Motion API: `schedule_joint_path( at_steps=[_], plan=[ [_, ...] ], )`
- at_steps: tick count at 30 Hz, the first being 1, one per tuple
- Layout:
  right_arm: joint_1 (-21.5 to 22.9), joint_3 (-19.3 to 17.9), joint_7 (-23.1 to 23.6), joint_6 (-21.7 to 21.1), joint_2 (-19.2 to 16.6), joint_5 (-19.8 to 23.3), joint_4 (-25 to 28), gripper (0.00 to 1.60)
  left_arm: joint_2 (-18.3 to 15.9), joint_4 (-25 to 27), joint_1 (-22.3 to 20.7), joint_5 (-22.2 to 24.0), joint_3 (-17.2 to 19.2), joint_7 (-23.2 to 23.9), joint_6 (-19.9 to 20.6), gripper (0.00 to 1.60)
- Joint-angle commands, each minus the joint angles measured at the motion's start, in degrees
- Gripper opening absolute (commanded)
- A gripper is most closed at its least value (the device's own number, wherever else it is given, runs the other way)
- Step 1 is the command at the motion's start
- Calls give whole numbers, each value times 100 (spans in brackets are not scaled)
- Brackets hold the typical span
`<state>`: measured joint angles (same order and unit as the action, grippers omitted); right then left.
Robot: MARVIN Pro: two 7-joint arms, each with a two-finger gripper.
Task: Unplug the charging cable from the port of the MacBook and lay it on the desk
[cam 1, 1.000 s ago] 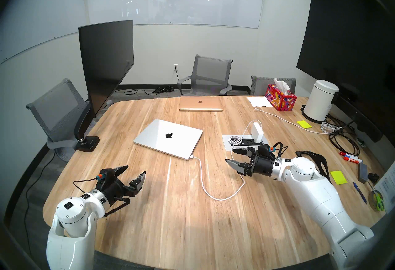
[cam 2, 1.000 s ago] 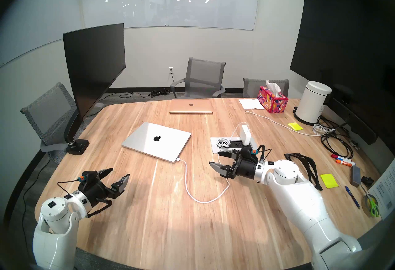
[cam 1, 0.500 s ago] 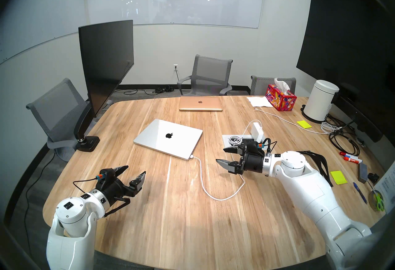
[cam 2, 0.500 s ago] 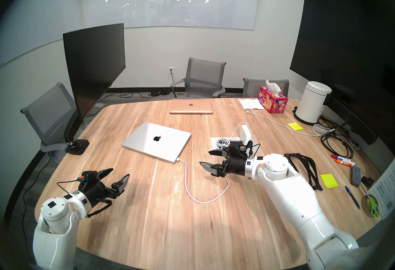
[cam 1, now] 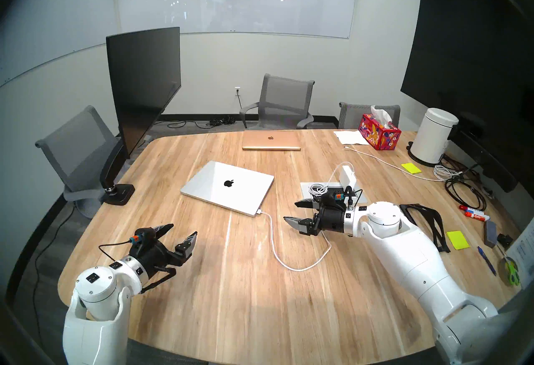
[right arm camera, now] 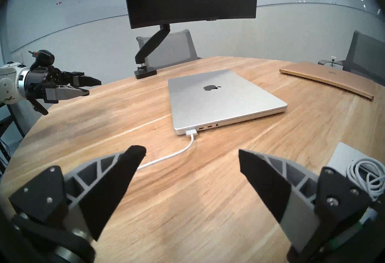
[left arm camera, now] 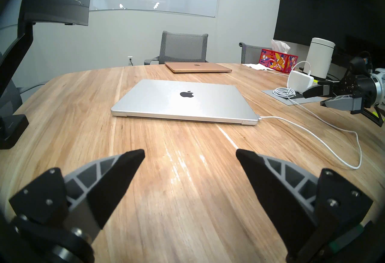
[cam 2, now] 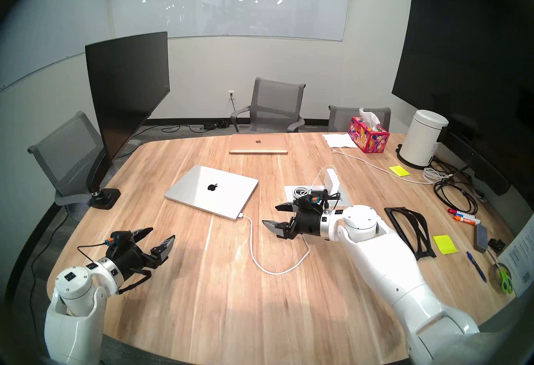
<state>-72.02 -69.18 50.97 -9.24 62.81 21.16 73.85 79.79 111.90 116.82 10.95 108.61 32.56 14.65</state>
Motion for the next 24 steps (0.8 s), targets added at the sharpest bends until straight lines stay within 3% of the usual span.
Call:
schedule_joint_path(
  at_steps=[1,24],
  plan=[
    [320,11,-9,13,153,-18,32,160,-11,80,-6,-9,7,-3,-5,160],
    [659,395,90,-374,319,-309,-20,160,-10,83,-4,-11,8,-3,-3,160]
  ],
)
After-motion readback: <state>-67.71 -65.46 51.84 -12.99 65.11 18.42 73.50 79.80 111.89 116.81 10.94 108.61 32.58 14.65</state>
